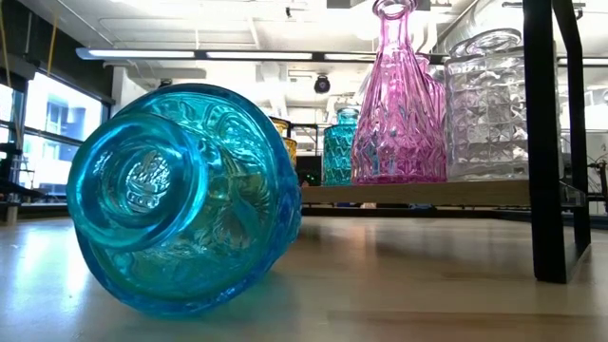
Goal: Sort vases onto shelf
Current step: Put the left blue crystal vase on the shelf
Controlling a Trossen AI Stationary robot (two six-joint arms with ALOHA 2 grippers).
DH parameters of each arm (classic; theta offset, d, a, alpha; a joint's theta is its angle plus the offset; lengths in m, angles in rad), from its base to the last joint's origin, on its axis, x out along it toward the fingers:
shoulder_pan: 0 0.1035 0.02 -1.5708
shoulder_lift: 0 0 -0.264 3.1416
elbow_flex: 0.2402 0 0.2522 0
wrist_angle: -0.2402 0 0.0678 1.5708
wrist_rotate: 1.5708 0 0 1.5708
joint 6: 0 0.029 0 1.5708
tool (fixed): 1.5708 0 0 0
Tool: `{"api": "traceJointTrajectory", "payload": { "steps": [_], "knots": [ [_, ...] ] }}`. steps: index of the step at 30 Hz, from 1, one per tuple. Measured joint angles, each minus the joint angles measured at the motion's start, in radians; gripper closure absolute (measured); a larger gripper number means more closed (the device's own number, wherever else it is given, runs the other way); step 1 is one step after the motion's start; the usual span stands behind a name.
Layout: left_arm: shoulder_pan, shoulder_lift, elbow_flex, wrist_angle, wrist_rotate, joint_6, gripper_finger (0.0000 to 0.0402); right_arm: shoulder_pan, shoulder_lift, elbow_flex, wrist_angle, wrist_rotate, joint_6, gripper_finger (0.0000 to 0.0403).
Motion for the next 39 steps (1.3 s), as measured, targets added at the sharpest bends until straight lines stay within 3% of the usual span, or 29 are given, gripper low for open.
{"api": "traceJointTrajectory", "payload": {
  "steps": [6,12,20,24,29,33,36,39],
  "knots": [
    [-0.153,-0.025,-0.146,-0.012,-0.058,0.01,0.035,0.0,0.034,0.0,-0.006,-0.004,0.003,0.0403],
    [-0.255,-0.019,-0.248,0.038,-0.131,-0.049,0.035,0.0,0.059,0.0,-0.007,-0.007,0.158,0.0403],
    [-0.28,-0.019,-0.332,0.264,-0.25,-0.723,0.0351,0.026,0.087,0.0,-0.091,0.057,0.329,0.0403],
    [-0.315,-0.019,-0.365,0.324,-0.4,-1.089,0.0351,0.031,0.075,0.0,-0.085,0.089,0.249,0.0403],
    [-0.381,0.026,-0.435,0.577,-0.591,-1.488,0.0351,0.031,0.051,0.0,-0.086,0.148,0.112,0.0403],
    [-0.412,0.137,-0.443,0.86,-0.741,-1.613,0.0351,0.03,0.028,0.0,-0.086,0.202,0.011,0.0403],
    [-0.421,0.252,-0.428,1.008,-0.754,-1.659,0.0351,0.013,0.008,0.0,-0.085,0.23,-0.046,0.0403],
    [-0.435,0.364,-0.369,1.015,-0.753,-1.715,0.0351,-0.022,-0.02,0.0,-0.086,0.226,-0.085,0.0403]
  ]
}}
